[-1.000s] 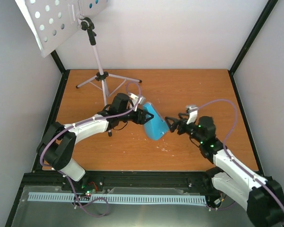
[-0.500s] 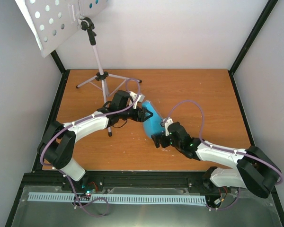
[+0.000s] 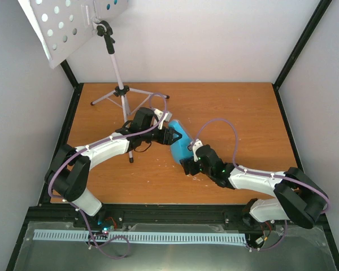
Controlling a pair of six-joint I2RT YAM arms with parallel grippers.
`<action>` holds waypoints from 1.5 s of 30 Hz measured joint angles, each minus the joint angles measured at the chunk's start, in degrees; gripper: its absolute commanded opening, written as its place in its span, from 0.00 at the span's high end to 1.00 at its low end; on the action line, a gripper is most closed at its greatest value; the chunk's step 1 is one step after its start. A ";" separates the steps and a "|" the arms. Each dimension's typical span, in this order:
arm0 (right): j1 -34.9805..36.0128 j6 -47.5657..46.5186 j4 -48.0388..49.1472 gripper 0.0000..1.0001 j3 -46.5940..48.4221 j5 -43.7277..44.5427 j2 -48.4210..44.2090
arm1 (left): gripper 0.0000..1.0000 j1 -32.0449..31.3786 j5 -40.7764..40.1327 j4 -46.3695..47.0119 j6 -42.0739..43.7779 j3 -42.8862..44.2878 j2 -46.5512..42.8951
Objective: Pack up the instrument practice props
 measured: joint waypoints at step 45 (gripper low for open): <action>-12.11 -0.61 1.05 0.00 -5.29 -2.64 -26.47 | 0.61 -8.24 -2.23 -6.14 22.49 0.92 -1.77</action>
